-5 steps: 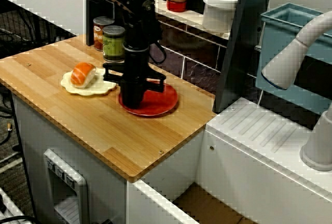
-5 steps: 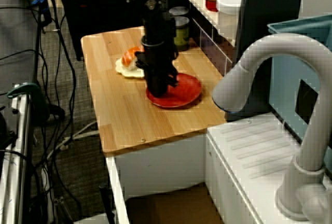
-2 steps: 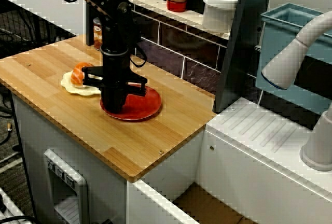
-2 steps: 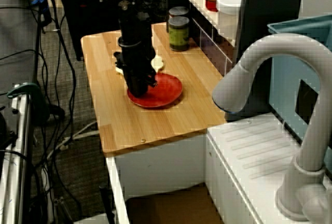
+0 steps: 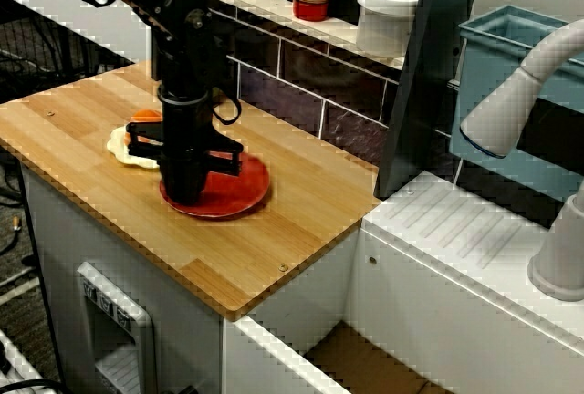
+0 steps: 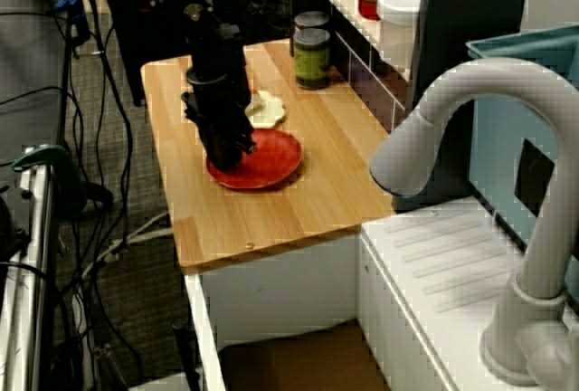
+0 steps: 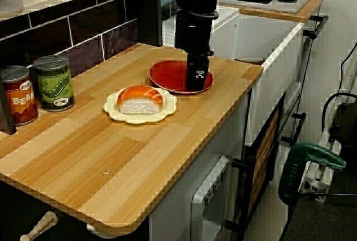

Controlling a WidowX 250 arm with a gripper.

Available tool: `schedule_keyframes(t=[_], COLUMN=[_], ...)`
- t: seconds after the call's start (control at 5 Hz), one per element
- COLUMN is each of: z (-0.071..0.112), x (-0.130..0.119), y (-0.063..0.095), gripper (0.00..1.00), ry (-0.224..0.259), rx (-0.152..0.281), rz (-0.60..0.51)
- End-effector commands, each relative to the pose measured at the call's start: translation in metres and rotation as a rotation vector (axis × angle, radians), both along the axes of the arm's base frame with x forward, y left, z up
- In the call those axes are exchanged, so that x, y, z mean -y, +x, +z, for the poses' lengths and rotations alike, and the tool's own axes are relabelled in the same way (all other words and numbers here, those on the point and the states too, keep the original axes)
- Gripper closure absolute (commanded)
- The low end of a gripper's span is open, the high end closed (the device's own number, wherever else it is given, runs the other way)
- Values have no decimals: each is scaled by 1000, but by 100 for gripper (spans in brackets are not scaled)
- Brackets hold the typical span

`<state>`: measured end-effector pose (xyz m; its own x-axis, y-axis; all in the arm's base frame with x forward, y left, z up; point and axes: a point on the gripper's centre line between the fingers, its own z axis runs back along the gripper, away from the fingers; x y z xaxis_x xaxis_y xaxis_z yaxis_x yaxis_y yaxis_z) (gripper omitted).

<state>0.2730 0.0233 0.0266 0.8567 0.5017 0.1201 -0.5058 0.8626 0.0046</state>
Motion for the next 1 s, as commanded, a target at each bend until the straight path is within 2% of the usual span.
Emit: schedule_keyframes(t=[0.0, 0.2, 0.4, 0.8], z=[20, 24, 31, 39], x=[-8, -14, -22, -53], y=[-5, -5, -1, 11], gripper=[100, 100, 0, 0], ry=[-10, -16, -16, -40], rx=[46, 42, 24, 16], rz=[-5, -3, -8, 0])
